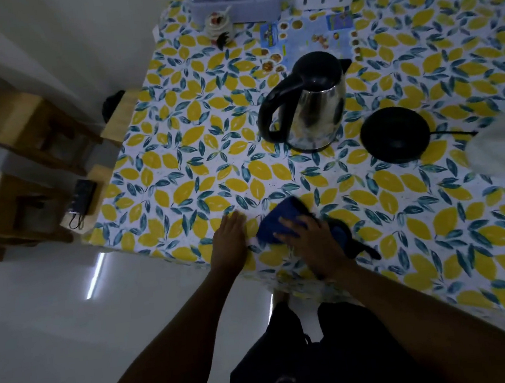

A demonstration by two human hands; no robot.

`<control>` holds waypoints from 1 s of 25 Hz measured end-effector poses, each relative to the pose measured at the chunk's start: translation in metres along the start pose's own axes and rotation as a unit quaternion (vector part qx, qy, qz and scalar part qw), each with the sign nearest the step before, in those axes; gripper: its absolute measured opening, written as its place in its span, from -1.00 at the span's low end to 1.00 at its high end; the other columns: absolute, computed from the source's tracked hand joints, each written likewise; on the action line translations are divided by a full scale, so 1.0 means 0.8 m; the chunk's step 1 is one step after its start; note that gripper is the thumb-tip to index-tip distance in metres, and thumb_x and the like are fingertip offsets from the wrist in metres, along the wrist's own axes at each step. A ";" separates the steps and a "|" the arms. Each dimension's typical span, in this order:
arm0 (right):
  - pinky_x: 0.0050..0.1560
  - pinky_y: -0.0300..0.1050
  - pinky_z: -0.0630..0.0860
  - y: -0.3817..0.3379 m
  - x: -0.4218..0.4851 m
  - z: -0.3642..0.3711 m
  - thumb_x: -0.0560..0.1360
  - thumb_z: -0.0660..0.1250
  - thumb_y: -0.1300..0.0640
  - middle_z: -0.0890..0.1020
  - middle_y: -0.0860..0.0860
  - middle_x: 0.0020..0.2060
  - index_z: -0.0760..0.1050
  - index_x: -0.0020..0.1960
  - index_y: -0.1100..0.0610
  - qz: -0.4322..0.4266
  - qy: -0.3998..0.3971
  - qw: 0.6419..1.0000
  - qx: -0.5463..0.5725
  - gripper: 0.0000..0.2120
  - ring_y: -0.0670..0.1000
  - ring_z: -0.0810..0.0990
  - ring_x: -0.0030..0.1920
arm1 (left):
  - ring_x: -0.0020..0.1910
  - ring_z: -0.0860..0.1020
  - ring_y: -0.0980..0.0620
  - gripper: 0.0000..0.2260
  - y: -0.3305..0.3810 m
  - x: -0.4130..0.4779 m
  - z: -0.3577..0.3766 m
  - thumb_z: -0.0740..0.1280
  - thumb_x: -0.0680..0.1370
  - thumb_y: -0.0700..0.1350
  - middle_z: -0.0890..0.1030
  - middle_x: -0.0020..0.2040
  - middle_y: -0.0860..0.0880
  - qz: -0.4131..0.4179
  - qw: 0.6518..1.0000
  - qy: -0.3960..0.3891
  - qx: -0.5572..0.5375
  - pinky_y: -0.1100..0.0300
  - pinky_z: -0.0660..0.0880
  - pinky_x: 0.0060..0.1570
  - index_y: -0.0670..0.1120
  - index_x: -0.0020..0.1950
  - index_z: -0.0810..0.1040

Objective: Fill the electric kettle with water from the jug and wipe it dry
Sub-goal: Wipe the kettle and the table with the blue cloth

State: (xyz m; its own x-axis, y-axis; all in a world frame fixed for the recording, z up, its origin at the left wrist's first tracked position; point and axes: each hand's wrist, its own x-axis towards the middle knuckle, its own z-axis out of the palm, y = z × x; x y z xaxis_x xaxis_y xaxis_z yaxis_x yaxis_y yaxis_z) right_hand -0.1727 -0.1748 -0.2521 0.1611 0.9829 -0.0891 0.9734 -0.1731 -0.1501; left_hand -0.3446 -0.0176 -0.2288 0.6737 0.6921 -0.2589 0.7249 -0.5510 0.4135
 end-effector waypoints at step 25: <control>-0.06 0.26 0.51 0.089 -0.094 -0.015 0.44 0.38 0.13 0.39 0.00 0.44 0.37 0.38 -0.15 0.171 0.007 0.985 -0.034 -0.45 0.25 0.40 0.22 | 0.55 -0.16 -0.11 -0.42 0.124 0.040 0.059 0.15 0.61 0.07 -0.08 0.59 -0.03 0.105 0.982 -0.127 0.097 -0.19 -0.04 0.48 -0.04 0.55 -0.01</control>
State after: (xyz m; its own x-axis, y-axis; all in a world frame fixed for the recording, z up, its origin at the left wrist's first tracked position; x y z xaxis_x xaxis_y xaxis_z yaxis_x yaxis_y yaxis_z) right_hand -0.1138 -0.2605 -0.2441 0.4829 0.8687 -0.1102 0.8704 -0.4899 -0.0479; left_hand -0.2445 -0.0716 -0.2371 0.8077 0.4286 -0.4049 0.5631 -0.7643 0.3143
